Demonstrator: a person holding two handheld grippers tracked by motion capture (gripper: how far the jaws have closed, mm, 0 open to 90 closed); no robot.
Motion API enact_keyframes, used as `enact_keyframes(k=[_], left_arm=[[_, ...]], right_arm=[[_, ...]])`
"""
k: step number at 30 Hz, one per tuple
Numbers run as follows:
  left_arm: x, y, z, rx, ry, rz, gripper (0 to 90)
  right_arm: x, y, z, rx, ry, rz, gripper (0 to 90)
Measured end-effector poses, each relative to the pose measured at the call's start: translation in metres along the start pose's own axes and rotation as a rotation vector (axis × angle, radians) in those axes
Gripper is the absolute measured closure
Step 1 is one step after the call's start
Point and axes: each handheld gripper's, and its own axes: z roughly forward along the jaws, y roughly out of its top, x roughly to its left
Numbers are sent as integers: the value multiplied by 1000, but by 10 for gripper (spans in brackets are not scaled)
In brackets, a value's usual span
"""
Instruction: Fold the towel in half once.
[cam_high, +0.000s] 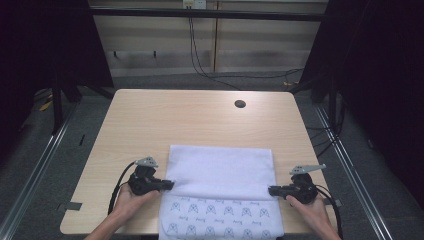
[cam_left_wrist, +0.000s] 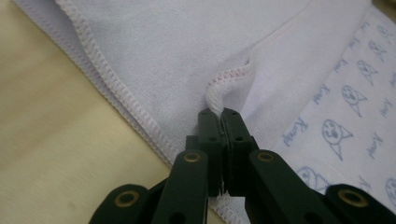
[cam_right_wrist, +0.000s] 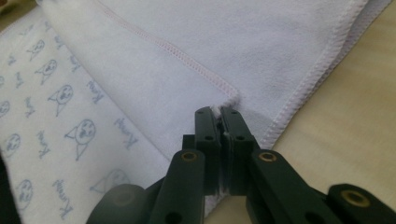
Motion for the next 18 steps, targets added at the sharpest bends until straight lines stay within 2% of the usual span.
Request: enact_keyframes(k=[2,3,4,6,7,9,10,12,13,14,15,18], left_arm=[[8,6,3,-14,16,1,884],[16,10,5,-29,7,-16,883],[16,10,5,-29,7,-16,884],[20,15,7,-31,41,-3,884],[22,17,8,-44,55,-8,884],[28,21,9,-45,66,-13,884],[31,24,10,-49,79,-3,884],[39,27,12,-69,84,-13,883],[42,30,12,-70,87,-26,884],[45,32,13,-68,96,-23,884],[51,38,15,-73,107,-28,884],[58,44,18,-72,126,-23,883]], right_arm=[[-3,9,5,4,-26,-5,865],[-8,17,10,-4,-43,-6,864],[-8,17,10,-4,-43,-6,864],[-14,25,15,-9,-54,-18,865],[-21,36,22,-13,-63,-7,865],[-24,40,25,-15,-73,-7,865],[-27,45,28,-14,-80,-14,865],[-33,54,34,-18,-92,-16,865],[-40,60,39,-38,-93,-17,865],[-40,60,39,-38,-93,-17,865],[-47,66,43,-49,-93,-8,866],[-51,75,48,-47,-108,-15,866]])
